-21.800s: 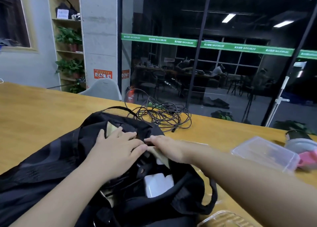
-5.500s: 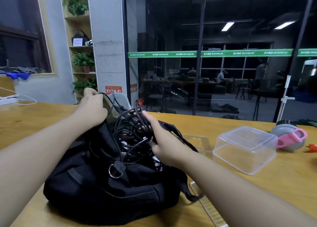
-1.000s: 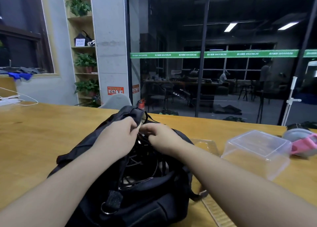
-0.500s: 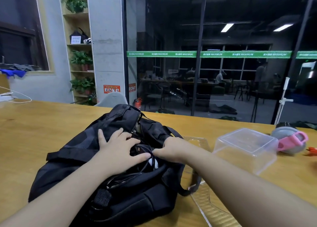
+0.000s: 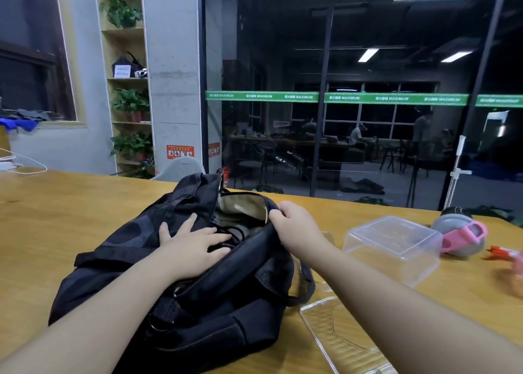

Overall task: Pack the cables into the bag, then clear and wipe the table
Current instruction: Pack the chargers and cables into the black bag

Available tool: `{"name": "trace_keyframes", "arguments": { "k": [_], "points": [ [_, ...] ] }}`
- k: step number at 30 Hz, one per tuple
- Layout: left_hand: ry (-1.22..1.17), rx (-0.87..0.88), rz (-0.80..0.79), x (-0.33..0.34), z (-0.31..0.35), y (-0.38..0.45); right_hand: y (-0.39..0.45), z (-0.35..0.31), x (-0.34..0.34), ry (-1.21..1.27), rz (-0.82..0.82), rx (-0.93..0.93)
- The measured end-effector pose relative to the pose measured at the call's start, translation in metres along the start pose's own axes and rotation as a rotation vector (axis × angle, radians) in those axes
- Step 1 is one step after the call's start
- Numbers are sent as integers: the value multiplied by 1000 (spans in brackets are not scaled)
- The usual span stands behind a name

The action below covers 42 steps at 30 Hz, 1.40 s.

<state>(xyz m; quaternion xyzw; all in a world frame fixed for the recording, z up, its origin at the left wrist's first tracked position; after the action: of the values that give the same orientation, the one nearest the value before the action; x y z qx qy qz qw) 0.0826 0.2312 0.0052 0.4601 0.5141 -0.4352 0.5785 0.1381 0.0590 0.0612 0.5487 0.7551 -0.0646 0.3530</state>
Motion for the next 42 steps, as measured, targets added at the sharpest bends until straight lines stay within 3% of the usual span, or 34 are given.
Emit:
{"name": "trace_keyframes", "arguments": {
  "k": [5, 9, 14, 19, 22, 25, 29, 31, 34, 42],
  "points": [
    [-212, 44, 32, -11, 1, -4, -1, 11, 6, 123, -55, 55],
    [-393, 123, 214, -44, 2, -28, -10, 14, 12, 21, -146, -4],
    [-317, 82, 280, -45, -11, -39, -27, 15, 29, -51, -255, -15],
    [-246, -39, 301, -36, -6, -30, -39, 9, 55, -351, -344, -100],
    [-68, -55, 291, -29, 11, -21, -36, 10, 53, -327, -389, -74],
    [-53, 26, 235, -9, 24, -10, -29, 15, 50, -204, -427, -39],
    [-212, 44, 245, 2, 16, -3, -7, 18, 42, 28, -292, -16],
    [-246, 62, 267, 2, 15, -3, 9, 18, 35, 168, -118, 5],
    [-303, 82, 285, 1, 14, -5, 41, 13, 31, 145, 94, -34],
    [-321, 86, 342, -1, 12, -1, 102, -4, 96, -63, -92, 31]
  ]
}}
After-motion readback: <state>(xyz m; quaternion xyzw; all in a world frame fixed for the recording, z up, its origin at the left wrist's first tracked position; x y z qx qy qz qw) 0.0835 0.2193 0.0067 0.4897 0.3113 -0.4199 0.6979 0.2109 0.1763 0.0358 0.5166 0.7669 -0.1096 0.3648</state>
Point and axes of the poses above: each hand's wrist, its own y-axis towards the middle knuckle, its own x-axis out of the palm, z = x × y, the point moved 8 cm from there along y, towards the middle knuckle, and after that the axes turned 4 degrees about x, right-handed, at the moved point
